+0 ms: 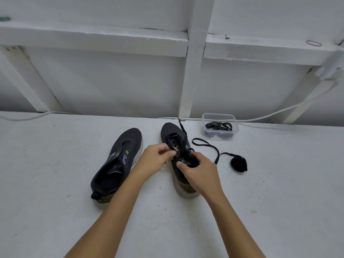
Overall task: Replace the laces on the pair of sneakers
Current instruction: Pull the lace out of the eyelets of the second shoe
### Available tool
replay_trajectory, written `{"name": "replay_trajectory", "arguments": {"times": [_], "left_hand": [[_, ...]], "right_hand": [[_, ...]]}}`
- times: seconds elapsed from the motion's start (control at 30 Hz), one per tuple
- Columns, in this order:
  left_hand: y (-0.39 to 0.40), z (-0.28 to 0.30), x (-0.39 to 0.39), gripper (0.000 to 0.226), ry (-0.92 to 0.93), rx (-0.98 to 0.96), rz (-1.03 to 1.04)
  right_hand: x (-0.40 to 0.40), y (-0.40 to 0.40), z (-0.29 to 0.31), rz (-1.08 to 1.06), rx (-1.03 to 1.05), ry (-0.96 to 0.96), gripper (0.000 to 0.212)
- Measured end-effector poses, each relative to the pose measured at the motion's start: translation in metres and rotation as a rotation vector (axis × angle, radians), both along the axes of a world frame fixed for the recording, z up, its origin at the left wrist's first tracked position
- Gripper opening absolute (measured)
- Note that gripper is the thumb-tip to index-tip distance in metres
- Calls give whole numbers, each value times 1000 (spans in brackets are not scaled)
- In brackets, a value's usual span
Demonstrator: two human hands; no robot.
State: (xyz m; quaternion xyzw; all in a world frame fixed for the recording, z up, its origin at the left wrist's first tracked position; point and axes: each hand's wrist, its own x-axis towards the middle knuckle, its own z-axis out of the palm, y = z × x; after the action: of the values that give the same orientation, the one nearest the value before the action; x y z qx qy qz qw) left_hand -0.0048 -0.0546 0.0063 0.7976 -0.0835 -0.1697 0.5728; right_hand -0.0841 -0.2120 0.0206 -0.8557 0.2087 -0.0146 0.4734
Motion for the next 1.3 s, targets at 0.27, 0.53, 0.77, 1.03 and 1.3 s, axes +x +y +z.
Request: {"name": "replay_trajectory", "arguments": {"times": [0.27, 0.53, 0.77, 1.03, 1.3], "left_hand": [[7, 8, 17, 19, 138, -278, 486], [-3, -7, -6, 14, 204, -134, 78], [-7, 5, 2, 22, 30, -93, 305], [4, -6, 7, 46, 328, -16, 465], [-9, 6, -5, 21, 186, -22, 94]], "right_hand": [[1, 1, 0, -9, 6, 9, 40], [1, 2, 0, -1, -21, 4, 42], [1, 1, 3, -1, -6, 13, 37], [0, 2, 3, -2, -6, 12, 43], [0, 2, 3, -5, -17, 14, 43]]}}
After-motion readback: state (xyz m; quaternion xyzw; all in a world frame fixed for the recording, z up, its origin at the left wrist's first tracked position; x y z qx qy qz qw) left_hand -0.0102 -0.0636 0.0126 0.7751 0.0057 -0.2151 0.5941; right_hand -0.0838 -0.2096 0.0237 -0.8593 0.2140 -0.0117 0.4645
